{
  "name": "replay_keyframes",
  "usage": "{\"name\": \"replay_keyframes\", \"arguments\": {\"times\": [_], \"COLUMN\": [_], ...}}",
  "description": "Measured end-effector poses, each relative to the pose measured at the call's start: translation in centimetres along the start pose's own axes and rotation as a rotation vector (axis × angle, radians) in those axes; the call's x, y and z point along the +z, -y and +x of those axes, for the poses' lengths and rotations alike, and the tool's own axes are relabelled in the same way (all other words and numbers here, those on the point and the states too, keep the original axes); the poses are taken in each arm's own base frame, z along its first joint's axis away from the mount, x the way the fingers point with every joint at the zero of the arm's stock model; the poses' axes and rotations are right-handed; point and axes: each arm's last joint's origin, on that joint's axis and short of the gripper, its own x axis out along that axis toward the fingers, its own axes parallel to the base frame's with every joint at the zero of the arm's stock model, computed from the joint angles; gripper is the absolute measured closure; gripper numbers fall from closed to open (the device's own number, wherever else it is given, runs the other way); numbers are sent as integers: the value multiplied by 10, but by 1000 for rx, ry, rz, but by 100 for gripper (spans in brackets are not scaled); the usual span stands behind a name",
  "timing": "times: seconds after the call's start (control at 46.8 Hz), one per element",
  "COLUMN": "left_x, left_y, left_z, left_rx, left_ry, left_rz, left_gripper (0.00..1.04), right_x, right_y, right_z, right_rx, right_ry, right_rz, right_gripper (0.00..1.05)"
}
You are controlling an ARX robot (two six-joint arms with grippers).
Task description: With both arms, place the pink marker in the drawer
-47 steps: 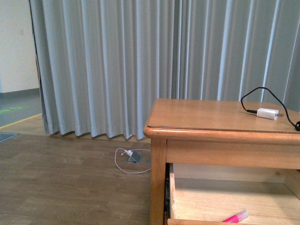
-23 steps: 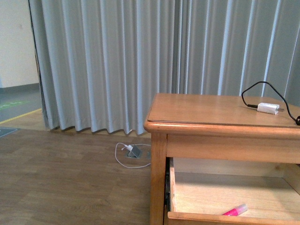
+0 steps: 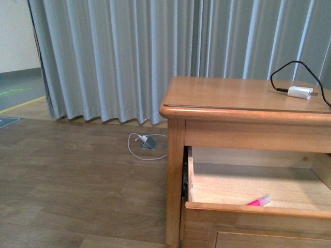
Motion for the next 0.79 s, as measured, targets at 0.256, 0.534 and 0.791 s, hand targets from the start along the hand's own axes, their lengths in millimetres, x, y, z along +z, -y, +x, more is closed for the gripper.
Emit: {"name": "replay_keyframes", "arguments": {"times": [0.256, 0.534, 0.791], "left_x": [0, 0, 0], "left_y": [0, 0, 0], "left_z": [0, 0, 0], "left_rx": [0, 0, 0], "left_ry": [0, 0, 0], "left_rz": [0, 0, 0], "left_gripper": [6, 6, 6], "right_x": [15, 37, 69], "right_y": [-3, 2, 6], "right_z": [56, 96, 147], "right_rx": [-74, -141, -207], "right_ry": [43, 119, 224], "right_rz": [-14, -14, -12], "right_gripper": [8, 8, 8]}}
